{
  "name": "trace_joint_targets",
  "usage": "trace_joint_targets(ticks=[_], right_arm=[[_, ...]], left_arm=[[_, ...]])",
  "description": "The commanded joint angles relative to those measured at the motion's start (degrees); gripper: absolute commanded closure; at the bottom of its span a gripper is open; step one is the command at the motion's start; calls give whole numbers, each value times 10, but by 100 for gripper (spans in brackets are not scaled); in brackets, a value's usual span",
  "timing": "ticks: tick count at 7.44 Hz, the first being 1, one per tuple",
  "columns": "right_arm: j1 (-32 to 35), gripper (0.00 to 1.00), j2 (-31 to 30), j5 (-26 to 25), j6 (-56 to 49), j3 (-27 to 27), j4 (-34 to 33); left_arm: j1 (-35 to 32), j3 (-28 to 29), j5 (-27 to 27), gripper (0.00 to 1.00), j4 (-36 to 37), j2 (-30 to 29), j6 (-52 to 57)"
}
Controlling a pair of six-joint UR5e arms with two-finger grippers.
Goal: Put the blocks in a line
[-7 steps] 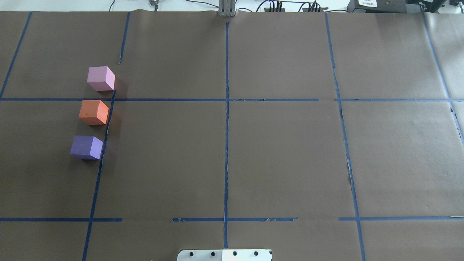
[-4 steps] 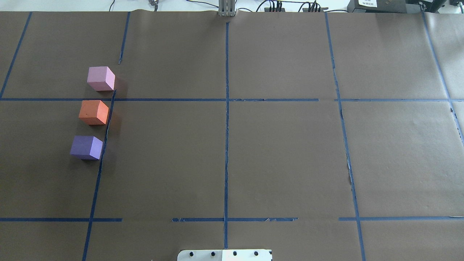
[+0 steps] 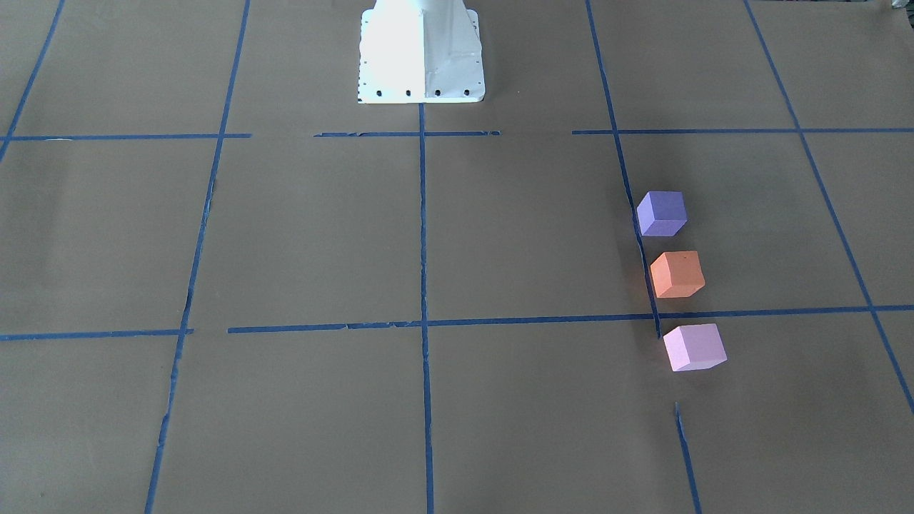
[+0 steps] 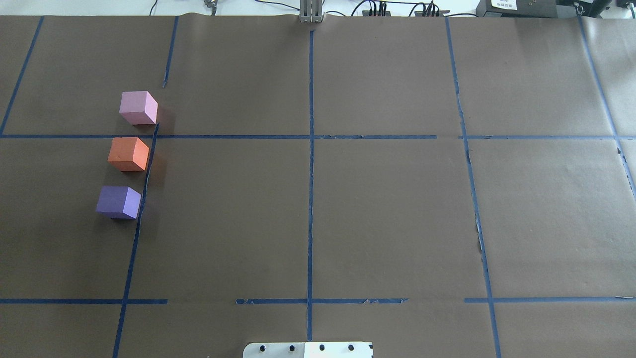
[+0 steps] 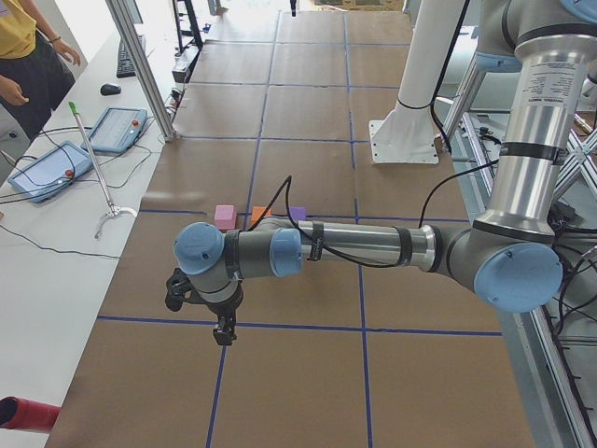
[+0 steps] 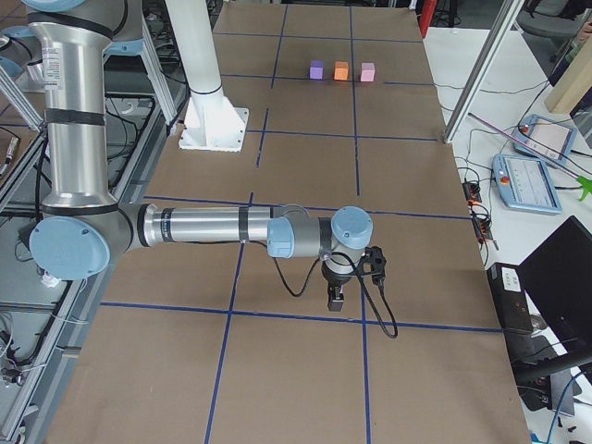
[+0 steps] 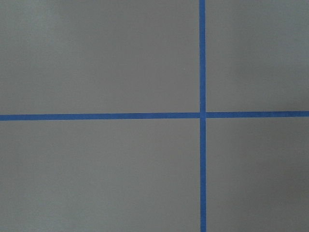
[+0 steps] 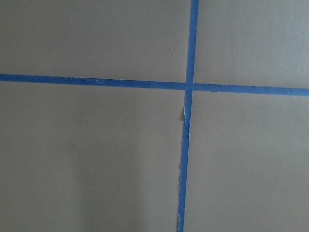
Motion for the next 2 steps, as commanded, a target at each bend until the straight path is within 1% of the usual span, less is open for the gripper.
trace_joint_targets(ticks=[1,2], right_arm=[[0,0,0,0,0,0,-1],[0,0,0,0,0,0,0]], left_arm=[[0,-1,0,0,0,1,0],[0,0,1,0,0,1,1]])
